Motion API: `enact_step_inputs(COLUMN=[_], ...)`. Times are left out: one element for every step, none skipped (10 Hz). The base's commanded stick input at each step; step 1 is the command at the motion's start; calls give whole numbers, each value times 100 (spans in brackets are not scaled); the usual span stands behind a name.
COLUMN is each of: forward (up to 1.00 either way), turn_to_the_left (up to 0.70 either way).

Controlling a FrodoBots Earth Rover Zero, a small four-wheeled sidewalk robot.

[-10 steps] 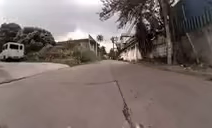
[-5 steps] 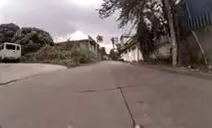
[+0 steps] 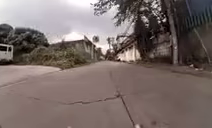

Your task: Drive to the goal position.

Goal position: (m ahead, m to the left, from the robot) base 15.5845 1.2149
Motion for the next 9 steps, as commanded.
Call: enact_step_inputs(forward=[96, 95, 96, 96, 93, 90, 86, 91, 91], turn_to_the_left=[3, 3, 3, 3, 3, -1, -23, -33, -33])
